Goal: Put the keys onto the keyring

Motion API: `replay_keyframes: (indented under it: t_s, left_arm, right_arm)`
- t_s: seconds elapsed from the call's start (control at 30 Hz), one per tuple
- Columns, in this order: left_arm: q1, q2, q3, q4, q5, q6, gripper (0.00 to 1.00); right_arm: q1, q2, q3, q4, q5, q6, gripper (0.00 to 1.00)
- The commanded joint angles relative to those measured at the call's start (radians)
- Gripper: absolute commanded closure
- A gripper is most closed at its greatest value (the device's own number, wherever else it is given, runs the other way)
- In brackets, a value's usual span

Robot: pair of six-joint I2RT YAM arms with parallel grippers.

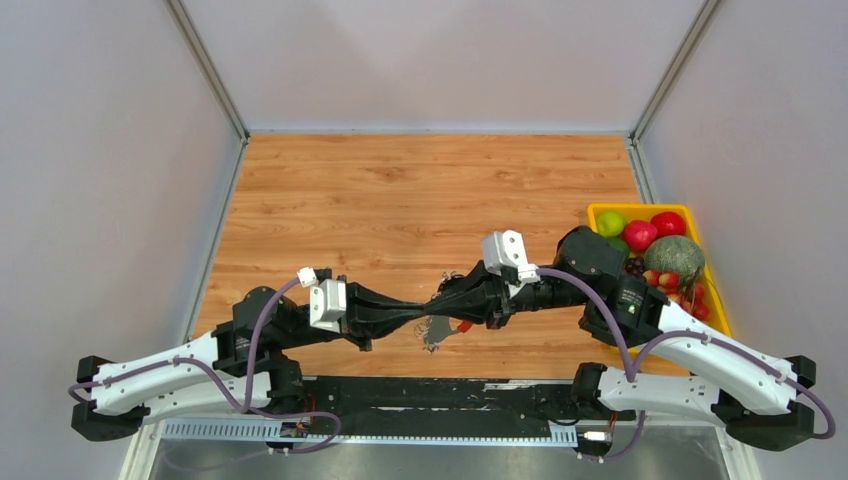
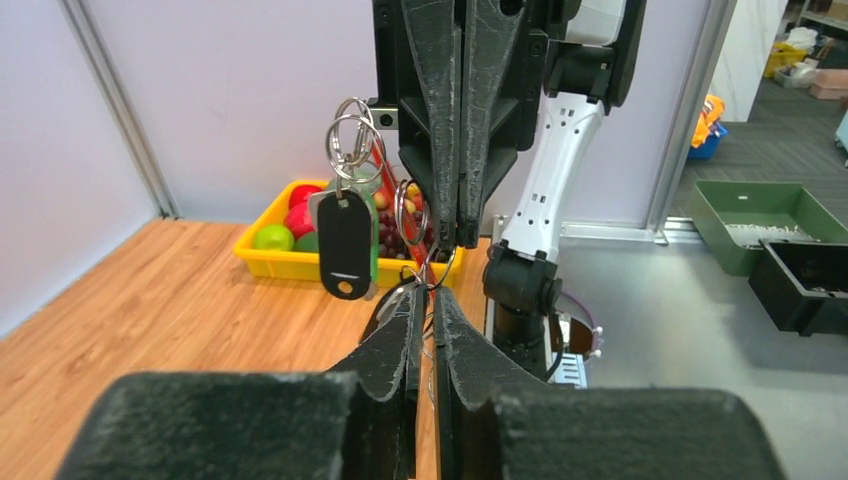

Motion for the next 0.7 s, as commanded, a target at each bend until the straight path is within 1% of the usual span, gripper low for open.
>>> replay_keyframes:
  t_s: [0.0,0.07,0.13,0.47,0.67]
  left_arm:
    - [-0.003,0.012,0.043,0.048,-0.011,0.014,0.93]
    - [-0.003,0.019,0.048,0.046,-0.018,0.013,0.99]
    - [-0.003,0.023,0.051,0.045,-0.025,0.011,1.0]
    - [-0.003,0.022,0.034,0.062,-0.055,0.007,1.0]
    - [-0.003,0.003,0.012,0.022,-0.124,-0.011,1.0]
  right_arm:
    - [0.014,0.011,0.028,0.023,0.001,-0.016,1.0]
    - [0.015,0.011,0.027,0.018,0.004,-0.017,1.0]
    - [0.018,0.011,0.025,0.012,0.005,-0.019,1.0]
    - [0.025,-0.026,-0.004,-0.004,0.054,-0.017,1.0]
    - [0.025,-0.052,-0.031,-0.05,0.158,0.028,1.0]
